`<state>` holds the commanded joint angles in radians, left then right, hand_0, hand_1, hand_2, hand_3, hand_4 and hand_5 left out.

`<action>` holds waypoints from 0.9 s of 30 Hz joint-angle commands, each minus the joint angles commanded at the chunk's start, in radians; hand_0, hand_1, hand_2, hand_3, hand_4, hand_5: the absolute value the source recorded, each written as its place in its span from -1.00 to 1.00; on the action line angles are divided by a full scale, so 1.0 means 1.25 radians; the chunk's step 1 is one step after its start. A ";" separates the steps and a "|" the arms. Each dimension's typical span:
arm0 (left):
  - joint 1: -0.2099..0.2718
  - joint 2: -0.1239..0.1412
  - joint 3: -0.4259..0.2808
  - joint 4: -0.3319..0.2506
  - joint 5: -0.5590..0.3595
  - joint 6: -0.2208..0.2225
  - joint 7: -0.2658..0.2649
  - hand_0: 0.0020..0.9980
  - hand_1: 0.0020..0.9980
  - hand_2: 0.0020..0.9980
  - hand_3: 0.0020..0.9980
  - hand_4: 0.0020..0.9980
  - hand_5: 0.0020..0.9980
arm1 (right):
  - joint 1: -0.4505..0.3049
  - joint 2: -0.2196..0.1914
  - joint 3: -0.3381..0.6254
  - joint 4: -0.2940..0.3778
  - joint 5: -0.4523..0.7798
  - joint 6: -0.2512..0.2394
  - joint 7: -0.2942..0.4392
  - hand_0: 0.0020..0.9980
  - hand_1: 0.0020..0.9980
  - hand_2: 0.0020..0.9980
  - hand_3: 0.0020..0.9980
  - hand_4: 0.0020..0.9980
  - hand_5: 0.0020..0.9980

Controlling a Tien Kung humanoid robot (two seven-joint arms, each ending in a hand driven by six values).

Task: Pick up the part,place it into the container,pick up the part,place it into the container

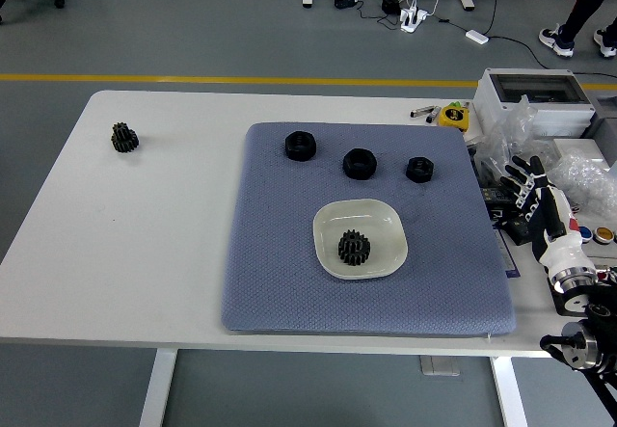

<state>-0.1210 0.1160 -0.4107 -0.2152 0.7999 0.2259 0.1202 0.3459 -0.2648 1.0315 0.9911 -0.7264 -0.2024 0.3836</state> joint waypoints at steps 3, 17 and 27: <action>0.000 0.000 0.006 -0.001 -0.005 0.001 -0.001 0.31 0.29 0.25 0.11 0.19 0.00 | 0.001 -0.001 -0.002 0.000 -0.001 0.000 -0.002 0.78 0.66 0.69 0.74 1.00 1.00; -0.001 -0.001 0.006 0.000 -0.008 0.001 -0.002 0.30 0.29 0.25 0.11 0.19 0.00 | -0.003 -0.001 -0.007 -0.005 0.023 -0.001 0.002 0.77 0.65 0.69 0.74 1.00 1.00; 0.000 -0.001 0.005 -0.001 -0.003 -0.002 -0.001 0.31 0.29 0.25 0.11 0.19 0.00 | 0.002 -0.006 -0.011 0.001 0.028 -0.007 0.004 0.77 0.65 0.68 0.74 1.00 1.00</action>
<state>-0.1207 0.1144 -0.4047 -0.2160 0.7961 0.2237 0.1184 0.3480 -0.2722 1.0180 0.9924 -0.6909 -0.2108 0.3887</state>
